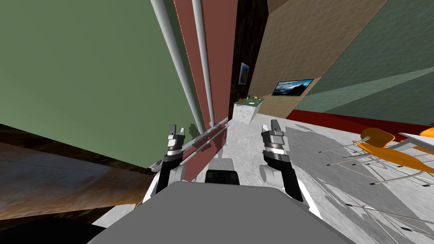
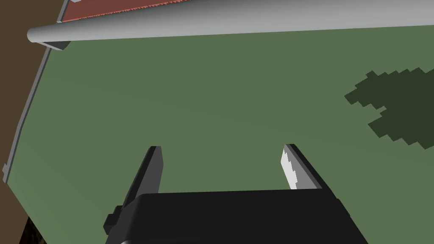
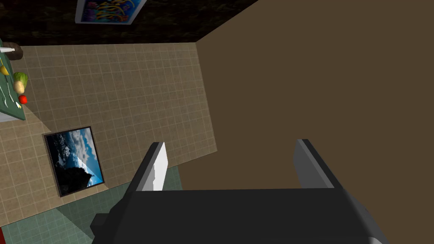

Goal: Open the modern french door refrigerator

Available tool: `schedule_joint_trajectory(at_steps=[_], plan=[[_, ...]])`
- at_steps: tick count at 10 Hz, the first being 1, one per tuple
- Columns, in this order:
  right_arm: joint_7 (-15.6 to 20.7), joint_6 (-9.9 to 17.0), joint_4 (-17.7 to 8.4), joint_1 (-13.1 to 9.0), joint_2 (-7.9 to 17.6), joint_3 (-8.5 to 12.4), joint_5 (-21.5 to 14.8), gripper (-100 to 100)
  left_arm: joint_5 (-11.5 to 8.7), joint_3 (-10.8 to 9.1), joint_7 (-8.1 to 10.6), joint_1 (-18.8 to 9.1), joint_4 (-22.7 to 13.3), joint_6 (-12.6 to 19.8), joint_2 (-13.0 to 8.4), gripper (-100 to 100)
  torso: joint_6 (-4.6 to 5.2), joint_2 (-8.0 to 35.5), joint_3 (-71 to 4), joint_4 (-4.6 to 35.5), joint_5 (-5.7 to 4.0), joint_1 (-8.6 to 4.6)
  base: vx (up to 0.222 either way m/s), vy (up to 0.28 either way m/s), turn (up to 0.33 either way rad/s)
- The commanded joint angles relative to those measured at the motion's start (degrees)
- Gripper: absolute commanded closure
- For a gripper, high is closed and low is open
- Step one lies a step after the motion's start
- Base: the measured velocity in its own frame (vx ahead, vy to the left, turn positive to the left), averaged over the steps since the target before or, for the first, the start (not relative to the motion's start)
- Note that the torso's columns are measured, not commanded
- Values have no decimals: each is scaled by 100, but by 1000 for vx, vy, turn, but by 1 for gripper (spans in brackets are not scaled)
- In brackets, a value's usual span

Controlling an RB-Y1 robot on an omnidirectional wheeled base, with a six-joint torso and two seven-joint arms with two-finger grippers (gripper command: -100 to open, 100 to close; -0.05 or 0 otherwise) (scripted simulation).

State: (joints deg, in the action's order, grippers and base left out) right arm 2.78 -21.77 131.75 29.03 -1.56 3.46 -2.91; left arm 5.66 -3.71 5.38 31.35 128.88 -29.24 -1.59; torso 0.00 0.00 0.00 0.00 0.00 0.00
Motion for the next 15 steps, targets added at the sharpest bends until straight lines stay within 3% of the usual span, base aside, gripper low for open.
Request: schedule_joint_trajectory(at_steps=[1,9,10,12,15], plan=[[0,0,0,0,0,0,0,0,0,0,0,0,0,0,0,0,0,232,-467,235,0,0,0,0,0],[0,-1,2,0,0,0,0,0,0,0,0,0,2,-1,0,0,0,3539,-7073,3537,0,0,0,0,0],[0,-1,2,0,0,0,0,0,-19,10,13,-11,-18,-20,-163,-100,0,3962,-7919,3960,0,0,15,-7,-5],[0,0,-1,1,0,0,0,0,-59,31,42,-36,-59,-60,-362,-100,0,4200,-8430,4203,-1,-4,35,-22,-9],[0,0,-1,2,-1,-1,0,0,-268,143,190,-162,-280,-271,-627,-100,0,4215,-8464,4224,-3,-11,91,-62,-25]])
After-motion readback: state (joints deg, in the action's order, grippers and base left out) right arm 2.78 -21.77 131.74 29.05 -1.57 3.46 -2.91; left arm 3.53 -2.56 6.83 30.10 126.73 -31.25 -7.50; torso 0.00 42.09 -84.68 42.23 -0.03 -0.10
